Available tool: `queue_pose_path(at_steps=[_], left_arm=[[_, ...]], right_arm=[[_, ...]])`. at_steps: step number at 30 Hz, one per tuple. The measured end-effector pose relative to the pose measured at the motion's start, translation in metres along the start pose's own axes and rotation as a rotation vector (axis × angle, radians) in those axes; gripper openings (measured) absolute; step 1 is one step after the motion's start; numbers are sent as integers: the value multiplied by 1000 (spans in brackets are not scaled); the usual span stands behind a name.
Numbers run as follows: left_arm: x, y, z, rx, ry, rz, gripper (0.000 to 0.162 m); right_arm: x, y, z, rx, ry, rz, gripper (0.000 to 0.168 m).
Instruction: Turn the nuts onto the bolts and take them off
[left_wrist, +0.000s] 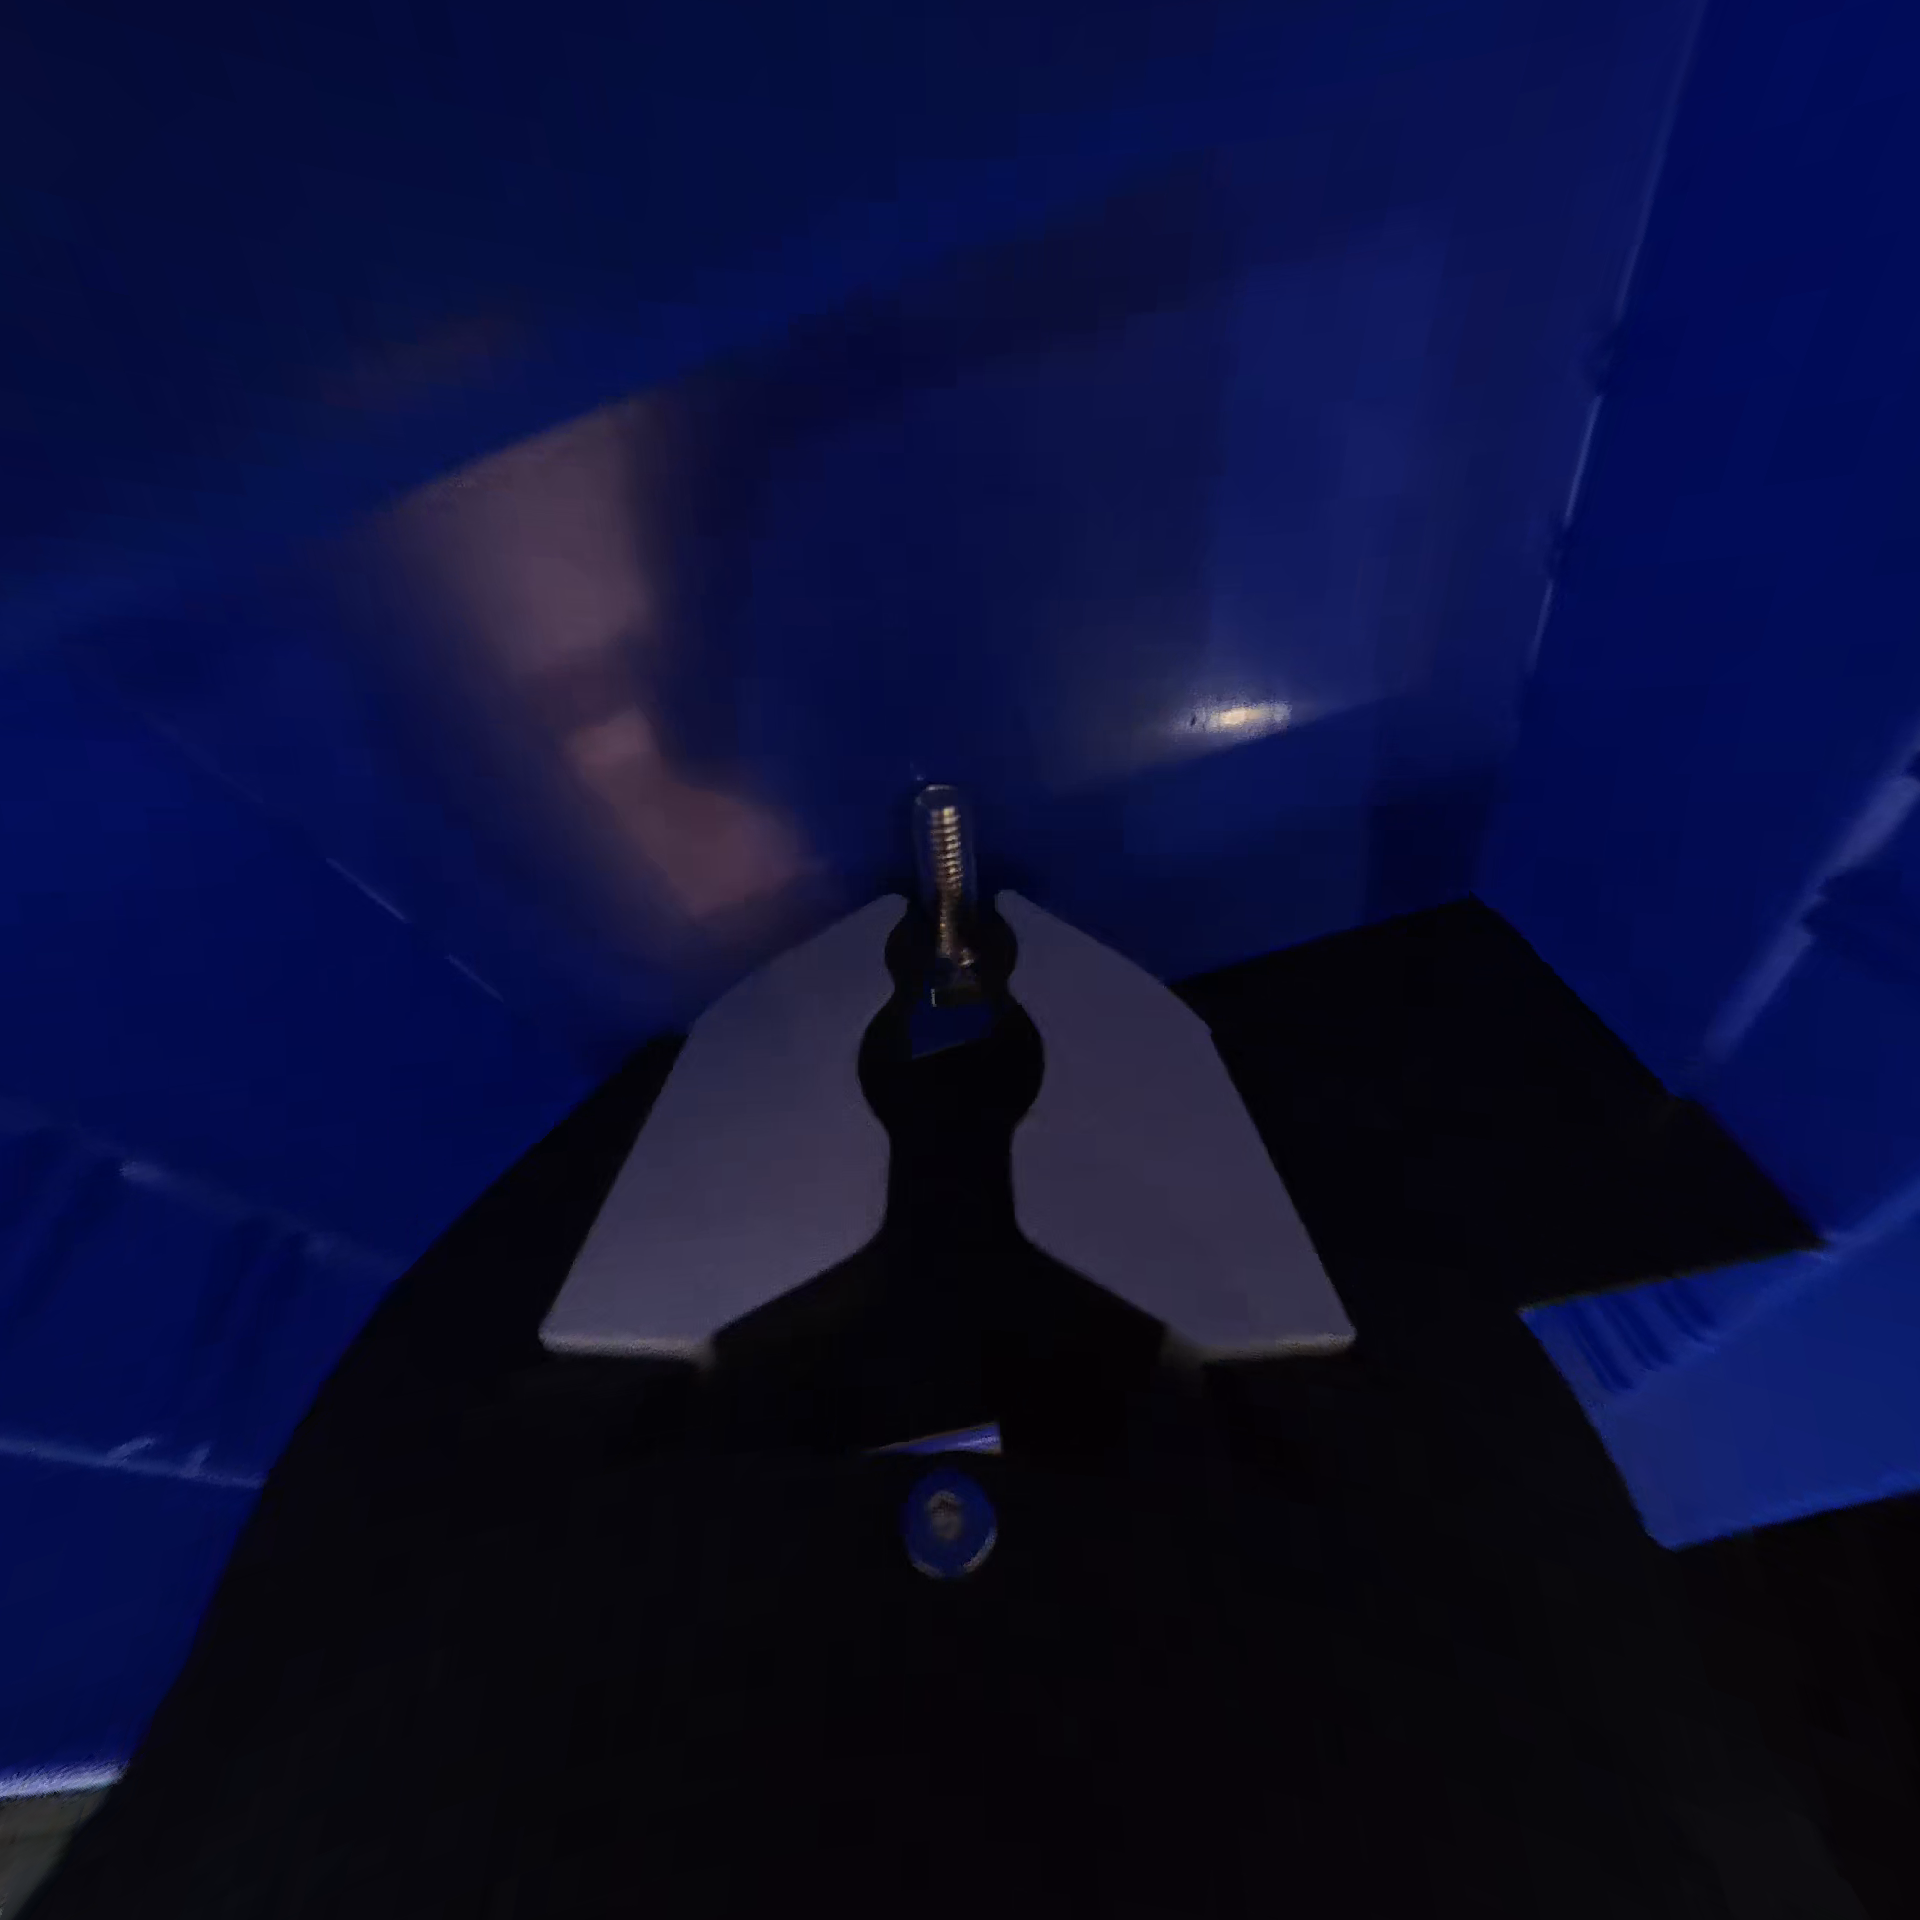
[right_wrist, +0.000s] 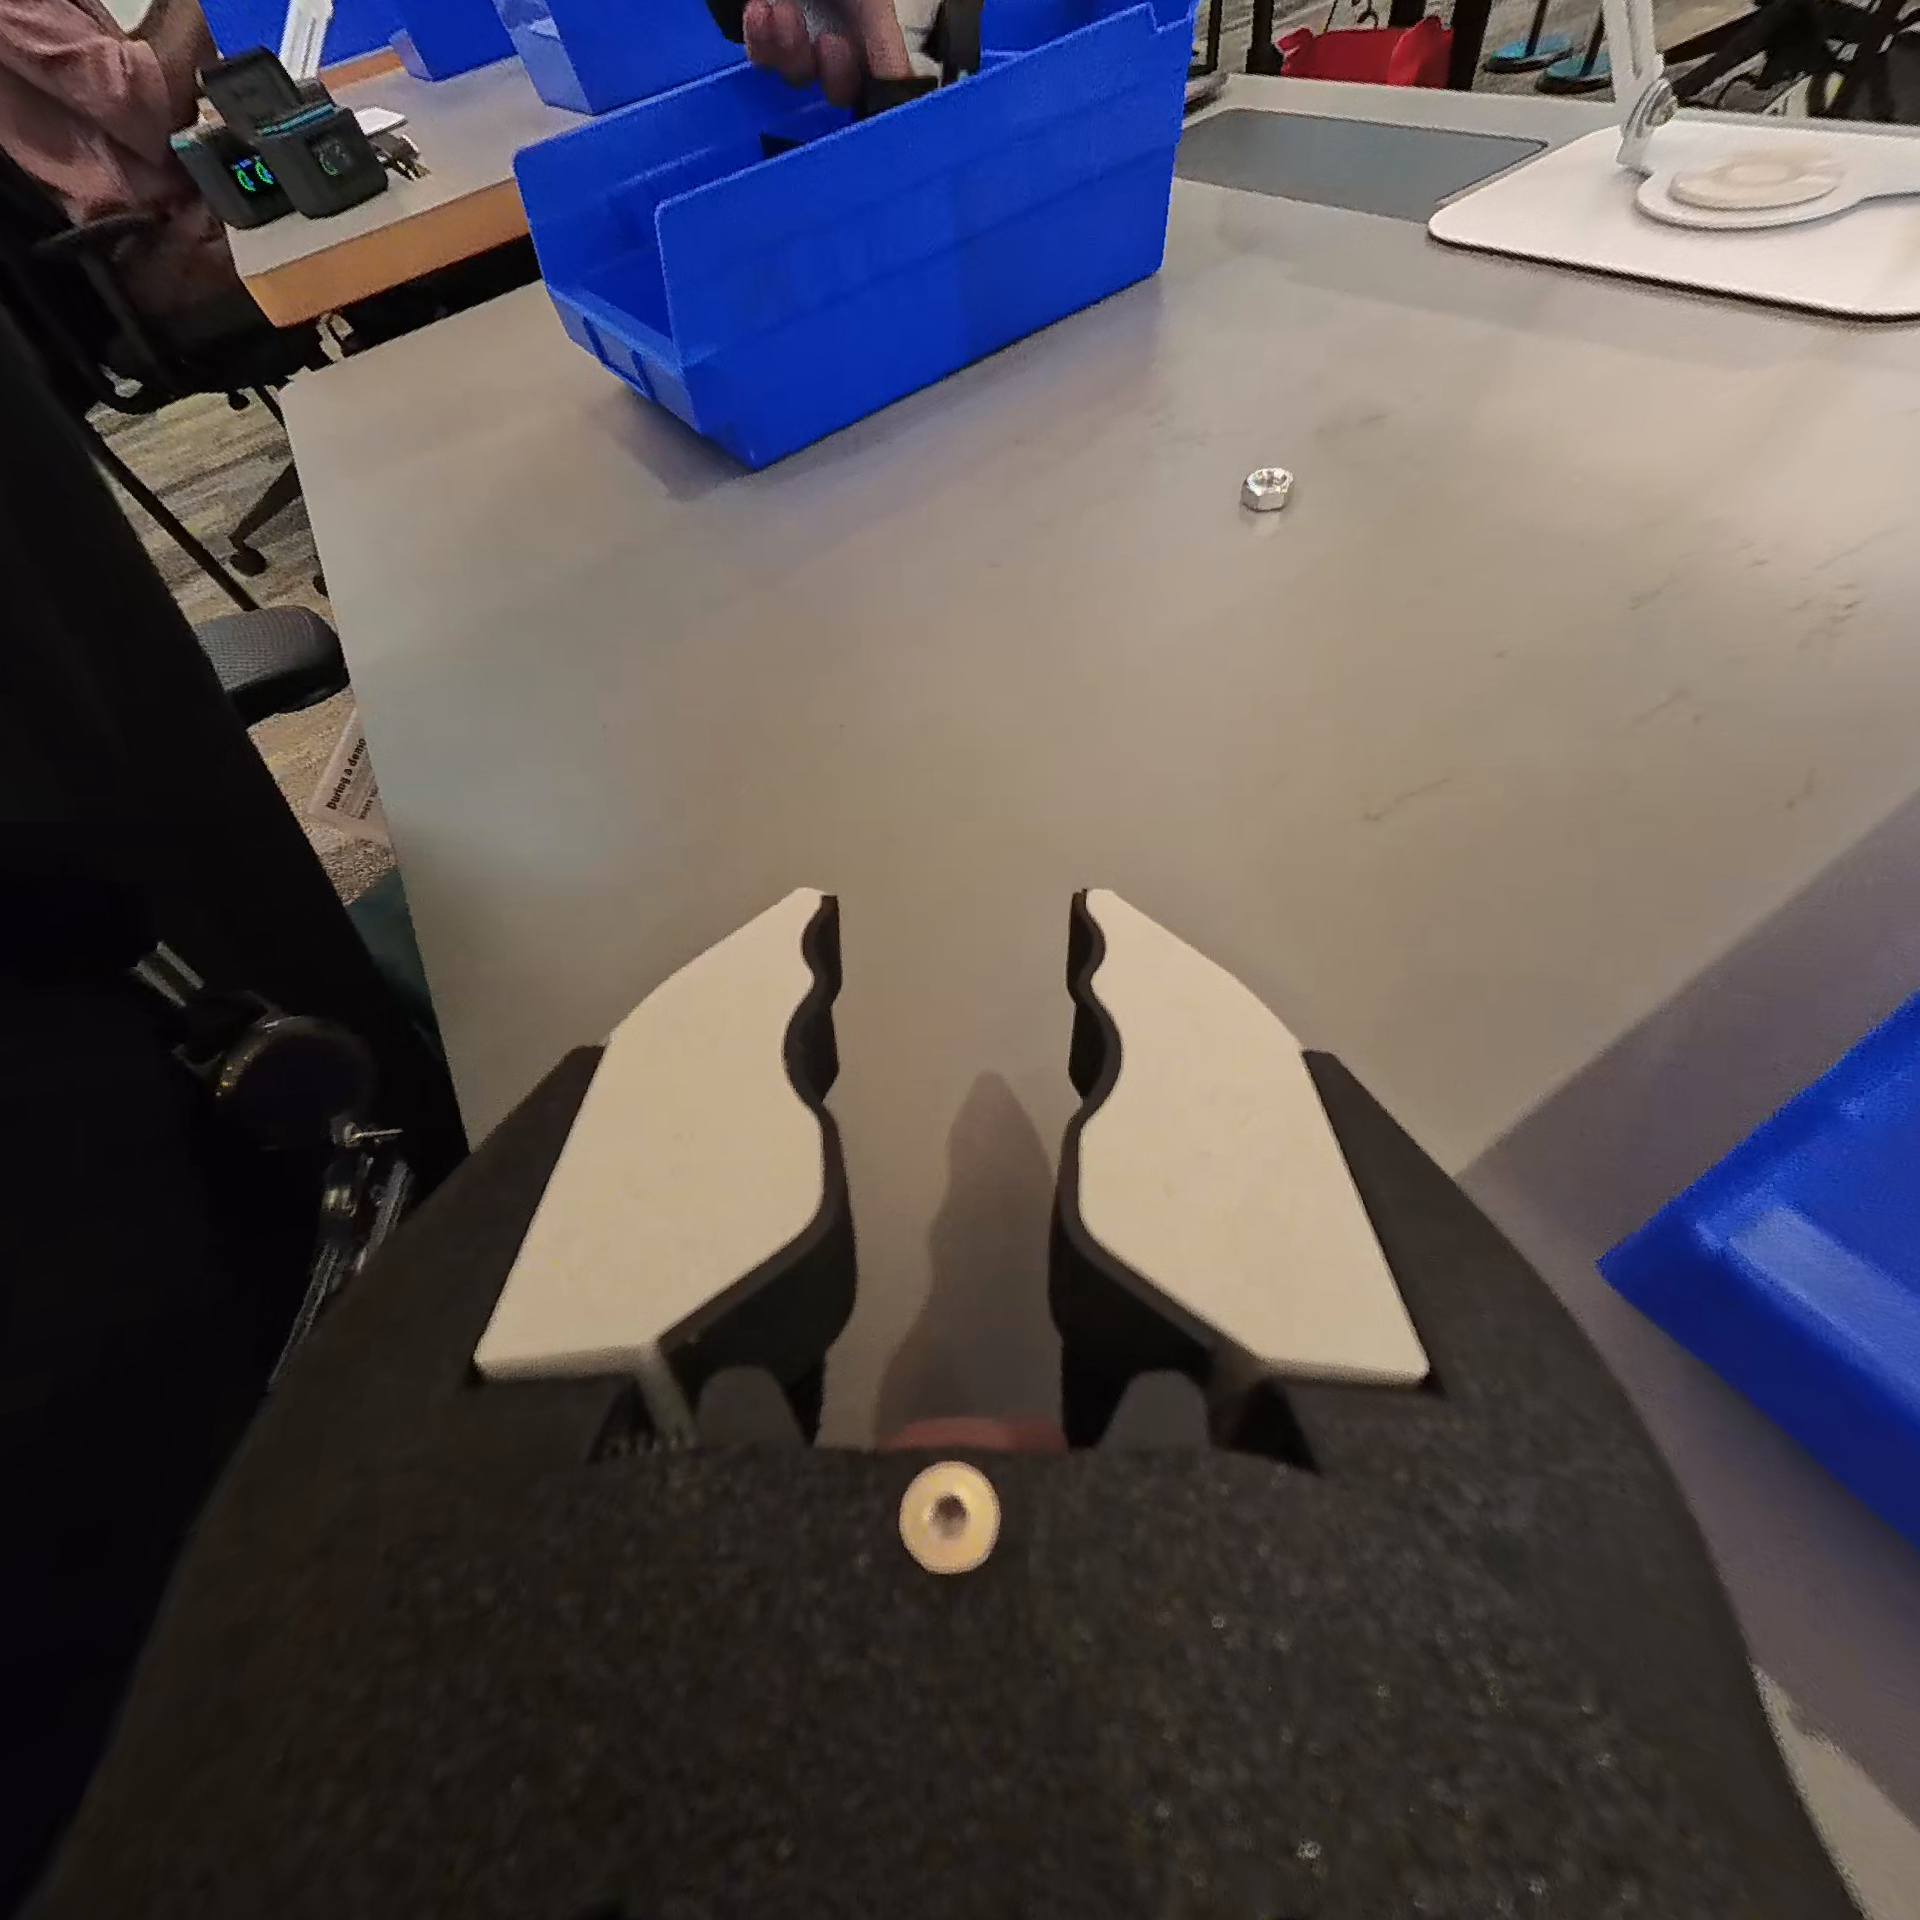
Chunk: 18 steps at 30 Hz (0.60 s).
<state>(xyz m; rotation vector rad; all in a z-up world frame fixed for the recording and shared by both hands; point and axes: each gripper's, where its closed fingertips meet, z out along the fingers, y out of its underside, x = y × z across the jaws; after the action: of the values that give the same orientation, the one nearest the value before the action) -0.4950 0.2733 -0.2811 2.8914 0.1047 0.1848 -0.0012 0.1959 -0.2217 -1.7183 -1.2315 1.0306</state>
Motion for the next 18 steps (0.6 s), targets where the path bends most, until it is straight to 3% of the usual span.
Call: queue_pose_path(at_steps=[5,8,10,13,18], left_arm=[[-4,6,-1,3,-72,72,9],[3,6,-18,93,-72,128,9],[5,3,-42,214,-79,154,9],[26,1,-86,464,31,203,9],[103,28,-147,893,372,356,8]], right_arm=[[2,-3,-5,12,14,-2,41],[4,-3,-7,13,35,-2,41],[5,-4,-7,13,47,-9,40],[11,-3,-7,2,80,-11,39],[7,-21,-1,61,29,64,39]])
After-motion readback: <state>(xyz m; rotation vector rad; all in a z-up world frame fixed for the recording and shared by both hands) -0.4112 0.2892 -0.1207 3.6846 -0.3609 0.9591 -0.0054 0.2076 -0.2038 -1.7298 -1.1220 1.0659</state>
